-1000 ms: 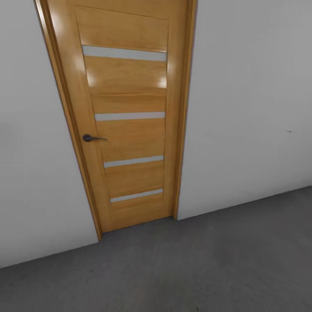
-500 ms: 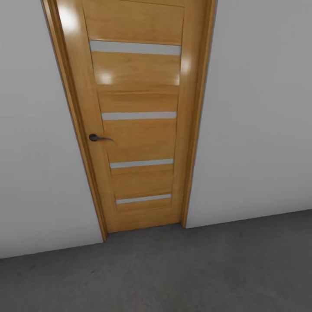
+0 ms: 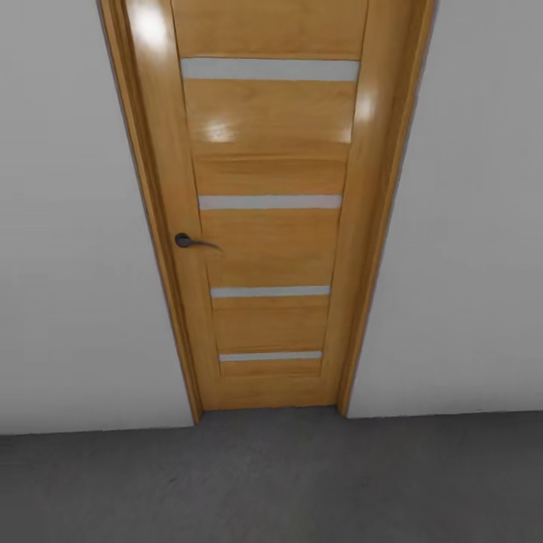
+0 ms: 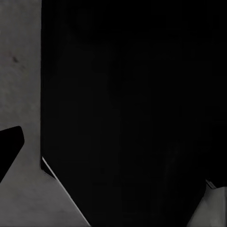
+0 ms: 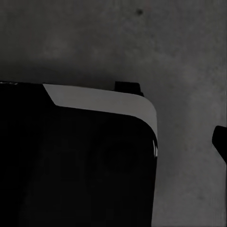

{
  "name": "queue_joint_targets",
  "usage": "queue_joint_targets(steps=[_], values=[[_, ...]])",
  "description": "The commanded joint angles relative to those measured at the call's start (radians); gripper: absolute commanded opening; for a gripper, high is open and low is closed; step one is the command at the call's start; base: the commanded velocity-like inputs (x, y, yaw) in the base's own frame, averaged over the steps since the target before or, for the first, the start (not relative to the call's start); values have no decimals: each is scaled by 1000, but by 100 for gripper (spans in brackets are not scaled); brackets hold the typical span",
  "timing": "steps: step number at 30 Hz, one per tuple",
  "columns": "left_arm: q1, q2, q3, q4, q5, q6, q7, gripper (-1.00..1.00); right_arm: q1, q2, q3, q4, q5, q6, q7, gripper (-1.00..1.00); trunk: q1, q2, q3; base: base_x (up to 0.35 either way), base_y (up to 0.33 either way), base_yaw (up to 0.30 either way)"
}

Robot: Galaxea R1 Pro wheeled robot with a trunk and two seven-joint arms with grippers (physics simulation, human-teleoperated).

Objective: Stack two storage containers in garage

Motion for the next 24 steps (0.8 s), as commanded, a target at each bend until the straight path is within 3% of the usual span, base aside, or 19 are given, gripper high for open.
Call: queue_joint_targets(steps=[1, 24], values=[[1, 0, 10, -2, 1, -1, -1, 100, -1, 0, 1, 1, 5, -3, 0, 100, 1, 0, -1, 334, -2, 248], [1, 0, 26, -2, 1, -1, -2, 100, -1, -1, 1, 1, 5, -3, 0, 100, 1, 0, -18, 340, 0, 248]])
